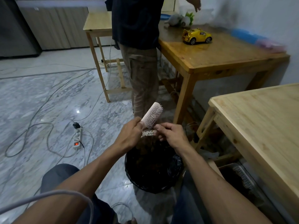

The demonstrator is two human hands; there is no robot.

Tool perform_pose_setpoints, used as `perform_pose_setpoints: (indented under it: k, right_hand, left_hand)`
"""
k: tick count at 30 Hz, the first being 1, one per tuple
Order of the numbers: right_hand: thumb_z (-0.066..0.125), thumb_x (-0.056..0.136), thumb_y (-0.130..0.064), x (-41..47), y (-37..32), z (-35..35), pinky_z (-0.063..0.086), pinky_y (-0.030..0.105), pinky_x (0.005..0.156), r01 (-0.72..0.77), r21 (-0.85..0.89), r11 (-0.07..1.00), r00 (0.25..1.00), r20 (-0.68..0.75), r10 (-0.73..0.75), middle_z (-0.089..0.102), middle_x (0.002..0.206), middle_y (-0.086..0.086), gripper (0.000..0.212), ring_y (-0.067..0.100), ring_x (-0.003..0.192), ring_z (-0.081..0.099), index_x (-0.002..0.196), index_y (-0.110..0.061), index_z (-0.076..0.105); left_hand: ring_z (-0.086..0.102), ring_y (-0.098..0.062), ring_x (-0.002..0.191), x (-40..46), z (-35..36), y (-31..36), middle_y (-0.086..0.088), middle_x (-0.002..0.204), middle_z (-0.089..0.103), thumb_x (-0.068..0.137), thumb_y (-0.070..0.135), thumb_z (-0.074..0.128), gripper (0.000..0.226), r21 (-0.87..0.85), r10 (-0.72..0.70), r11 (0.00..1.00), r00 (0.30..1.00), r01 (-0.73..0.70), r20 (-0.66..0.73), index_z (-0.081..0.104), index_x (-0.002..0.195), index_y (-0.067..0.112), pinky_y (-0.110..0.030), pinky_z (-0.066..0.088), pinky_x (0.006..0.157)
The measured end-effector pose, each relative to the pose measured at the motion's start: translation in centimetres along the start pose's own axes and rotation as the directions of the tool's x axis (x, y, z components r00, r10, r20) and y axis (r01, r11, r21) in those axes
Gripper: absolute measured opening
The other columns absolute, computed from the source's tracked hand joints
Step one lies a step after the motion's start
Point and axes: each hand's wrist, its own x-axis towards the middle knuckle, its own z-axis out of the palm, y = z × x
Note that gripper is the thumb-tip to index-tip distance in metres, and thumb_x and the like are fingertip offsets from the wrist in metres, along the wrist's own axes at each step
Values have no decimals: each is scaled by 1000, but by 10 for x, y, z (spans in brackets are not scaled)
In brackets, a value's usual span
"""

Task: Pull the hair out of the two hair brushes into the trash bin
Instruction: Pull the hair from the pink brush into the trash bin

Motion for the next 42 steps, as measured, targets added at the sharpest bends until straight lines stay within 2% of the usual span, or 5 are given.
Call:
perform_pose_setpoints:
  k: [6,15,27,34,42]
  right_hand:
    - [73,95,-20,-18,44,-19,57,28,66,-126,-309,943,992,-22,126,78,78,8,17,9,61,64,80,-28,76]
    - [67,90,-29,-10,10,-21,44,23,46,-139,-32,990,986,92,142,73,116,0,46,12,55,60,135,-24,65]
    - [76,91,-16,-10,20,-19,45,14,49,-83,100,992,974,-201,101,67,57,-6,16,9,54,54,76,-18,80]
    - [70,94,-19,-15,20,-12,49,23,49,-144,-136,980,984,84,156,62,120,-11,55,13,64,66,144,-33,53]
    - [72,94,-11,-9,5,6,49,19,53,-61,196,979,995,89,45,68,72,6,8,9,54,56,96,-8,79]
  left_hand:
    - [50,-23,59,9,-19,10,-10,76,55,99,28,35,25,-128,-75,990,983,54,-167,54,97,13,-34,39,49]
    - [49,-18,59,0,-6,10,-5,74,56,101,22,40,20,57,-30,998,999,27,38,56,92,15,-31,38,51]
    - [53,-19,66,3,-13,10,-6,82,58,106,30,37,24,312,59,950,989,-14,-135,52,102,12,-33,33,54]
    - [51,-23,64,-4,-10,14,-12,82,62,90,31,37,28,215,-1,977,999,-8,39,57,97,11,-40,41,60]
    - [57,-13,76,2,-16,14,2,92,62,103,24,51,23,289,148,942,985,-169,94,66,118,16,-31,50,69]
